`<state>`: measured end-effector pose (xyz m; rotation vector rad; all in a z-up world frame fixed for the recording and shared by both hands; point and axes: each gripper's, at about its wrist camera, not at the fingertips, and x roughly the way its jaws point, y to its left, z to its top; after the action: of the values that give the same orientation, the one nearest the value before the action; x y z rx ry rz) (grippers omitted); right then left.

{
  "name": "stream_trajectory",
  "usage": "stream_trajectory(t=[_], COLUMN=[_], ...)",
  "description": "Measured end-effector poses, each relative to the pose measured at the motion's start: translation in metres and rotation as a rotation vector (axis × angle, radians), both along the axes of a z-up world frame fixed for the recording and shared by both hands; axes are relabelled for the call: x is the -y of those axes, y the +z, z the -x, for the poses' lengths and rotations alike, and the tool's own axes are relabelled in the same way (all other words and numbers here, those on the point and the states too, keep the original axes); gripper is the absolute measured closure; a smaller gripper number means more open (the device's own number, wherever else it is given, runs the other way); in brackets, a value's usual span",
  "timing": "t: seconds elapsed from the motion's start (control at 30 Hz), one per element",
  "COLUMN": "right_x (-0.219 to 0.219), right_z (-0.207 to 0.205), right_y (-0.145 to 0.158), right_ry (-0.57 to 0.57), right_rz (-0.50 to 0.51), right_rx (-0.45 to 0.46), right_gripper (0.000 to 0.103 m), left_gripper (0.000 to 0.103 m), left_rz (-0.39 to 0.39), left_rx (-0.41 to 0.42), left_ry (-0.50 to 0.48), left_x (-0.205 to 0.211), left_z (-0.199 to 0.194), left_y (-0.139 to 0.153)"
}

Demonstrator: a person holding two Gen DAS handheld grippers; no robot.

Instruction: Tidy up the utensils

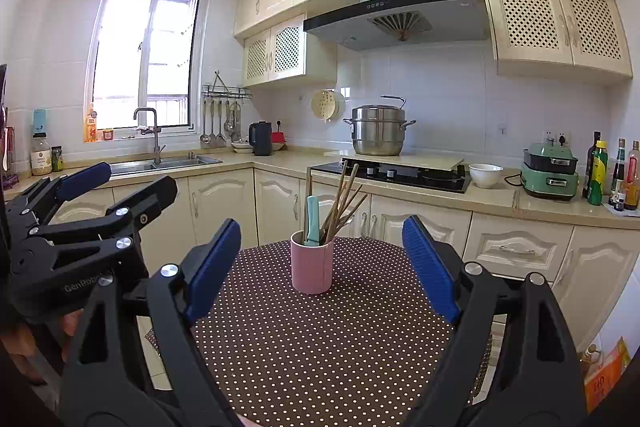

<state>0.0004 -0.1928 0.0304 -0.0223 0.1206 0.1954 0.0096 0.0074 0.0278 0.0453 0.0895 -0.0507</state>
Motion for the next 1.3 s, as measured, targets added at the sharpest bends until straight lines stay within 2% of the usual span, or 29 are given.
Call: stream_trajectory(t=[1.3], right_x=[-0.0084], right_z=[0.0008], right_y=[-0.0020], right_ry=[0.007], right_rz=[-0.003], right_rx=[-0.006], right_gripper=[0.021], left_gripper=[0.012], left_rz=[0.004], left_rx=[-0.006], left_ry=[0.008], left_x=[-0.0061], left_z=[0.0000], left_y=[-0.0012])
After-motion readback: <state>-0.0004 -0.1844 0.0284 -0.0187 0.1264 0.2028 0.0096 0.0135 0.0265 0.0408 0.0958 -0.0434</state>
